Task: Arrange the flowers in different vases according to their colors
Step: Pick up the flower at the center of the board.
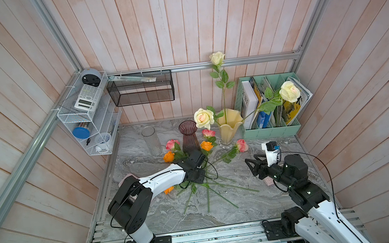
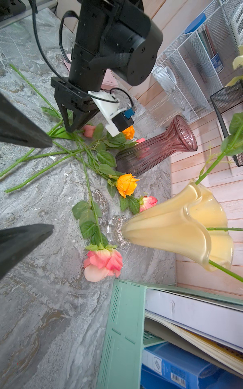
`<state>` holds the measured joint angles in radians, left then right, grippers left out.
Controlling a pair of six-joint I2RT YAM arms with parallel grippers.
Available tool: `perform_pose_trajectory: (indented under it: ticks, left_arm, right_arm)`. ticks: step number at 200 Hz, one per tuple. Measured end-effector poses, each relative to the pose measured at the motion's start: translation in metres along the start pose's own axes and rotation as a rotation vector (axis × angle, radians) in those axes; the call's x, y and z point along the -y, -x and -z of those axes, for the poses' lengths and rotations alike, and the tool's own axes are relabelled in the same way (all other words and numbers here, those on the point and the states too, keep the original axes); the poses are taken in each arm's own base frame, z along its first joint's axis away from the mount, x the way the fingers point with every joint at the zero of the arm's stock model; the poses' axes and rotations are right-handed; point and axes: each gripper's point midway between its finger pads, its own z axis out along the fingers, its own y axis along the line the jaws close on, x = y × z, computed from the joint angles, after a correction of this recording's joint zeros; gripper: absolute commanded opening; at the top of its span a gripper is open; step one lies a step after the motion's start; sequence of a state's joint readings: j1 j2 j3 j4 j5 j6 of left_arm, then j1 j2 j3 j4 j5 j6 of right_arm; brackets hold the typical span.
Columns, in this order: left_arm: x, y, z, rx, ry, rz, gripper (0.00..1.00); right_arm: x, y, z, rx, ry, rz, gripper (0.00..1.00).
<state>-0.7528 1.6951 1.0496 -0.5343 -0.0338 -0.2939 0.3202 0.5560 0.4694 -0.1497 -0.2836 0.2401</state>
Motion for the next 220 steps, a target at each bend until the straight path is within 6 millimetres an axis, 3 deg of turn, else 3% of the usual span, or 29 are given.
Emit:
perform_pose_trajectory:
  ticks: [79,220]
  left_arm:
    - [-0.005,0.006,-0.010,0.000,0.034,-0.001,0.32]
    - [-0.010,0.017,-0.023,0.016,0.027,0.002,0.10]
  right_arm:
    - [-0.002,0.000,0.000,-0.001,0.007,-0.001,0.63]
    - [-0.001,-0.004,-0.002,-0.002,0.010,-0.001,0.63]
